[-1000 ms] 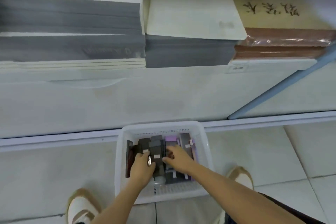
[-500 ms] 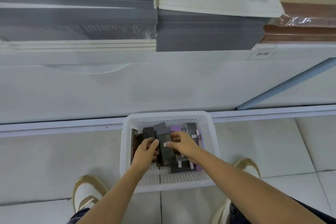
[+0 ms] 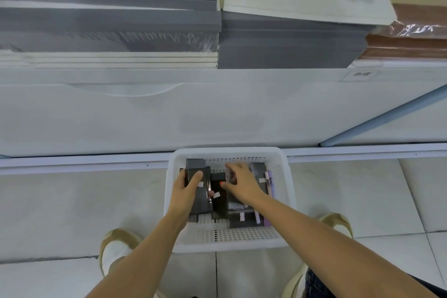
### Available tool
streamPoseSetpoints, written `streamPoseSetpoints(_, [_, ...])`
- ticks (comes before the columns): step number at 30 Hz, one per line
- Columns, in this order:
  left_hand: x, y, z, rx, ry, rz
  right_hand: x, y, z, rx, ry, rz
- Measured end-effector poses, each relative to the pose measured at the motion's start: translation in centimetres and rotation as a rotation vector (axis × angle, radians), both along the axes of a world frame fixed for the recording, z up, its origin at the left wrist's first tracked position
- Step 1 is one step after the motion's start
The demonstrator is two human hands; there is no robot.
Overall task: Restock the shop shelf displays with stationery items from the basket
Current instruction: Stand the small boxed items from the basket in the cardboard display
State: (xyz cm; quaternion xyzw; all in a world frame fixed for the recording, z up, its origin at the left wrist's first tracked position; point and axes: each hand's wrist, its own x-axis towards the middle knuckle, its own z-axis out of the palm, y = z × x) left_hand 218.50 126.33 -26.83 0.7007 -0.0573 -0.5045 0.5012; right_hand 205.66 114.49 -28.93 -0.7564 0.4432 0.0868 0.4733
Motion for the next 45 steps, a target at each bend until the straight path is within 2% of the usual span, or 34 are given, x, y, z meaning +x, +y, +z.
streamPoseSetpoints(2, [0.1, 0.0, 0.2, -0.018, 0.051, -0.009, 0.3, 0.6, -0.8, -0.045, 0.049, 0.074])
streamPoseSetpoints(6, [0.3, 0.2, 0.2, -0.022, 0.101, -0.009, 0.3, 1.1, -1.5, -0.082, 0.005, 0.039])
streamPoseSetpoints(12, [0.1, 0.1, 0.3, 0.054, 0.047, -0.045, -1.3, -0.6, 0.3, 0.195, -0.102, -0.081])
streamPoseSetpoints(16, [0.0, 0.0, 1.3, 0.037, -0.006, -0.057, -1.9, -2.5, 2.9, 0.286, -0.159, -0.101])
streamPoseSetpoints(22, [-1.1, -0.4, 4.8, -0.052, -0.023, -0.188, -1.1, -3.4, 8.3, 0.423, -0.378, -0.226])
streamPoseSetpoints(25, [-1.3, -0.5, 6.9, -0.134, 0.008, -0.211, -0.6, -3.2, 10.9, 0.410, -0.432, -0.195])
streamPoseSetpoints(30, [-1.3, -0.8, 10.6, -0.167, -0.152, -0.090, -0.3, -2.7, 15.3, 0.339, -0.499, -0.233])
streamPoseSetpoints(33, [-1.8, -0.8, 12.7, -0.191, -0.148, -0.065, -0.2, -2.4, 17.5, 0.331, -0.527, -0.269])
streamPoseSetpoints(38, [-2.5, -0.5, 16.0, -0.244, -0.054, -0.104, -0.8, -2.5, 20.6, 0.531, -0.658, -0.290])
streamPoseSetpoints(41, [-2.3, -0.3, 17.8, -0.292, -0.003, -0.119, -1.5, -2.7, 22.4, 0.446, -0.628, -0.282])
streamPoseSetpoints(45, [-2.2, -0.7, 19.9, -0.320, 0.016, -0.134, -1.5, -2.7, 24.6, 0.129, -0.513, -0.304])
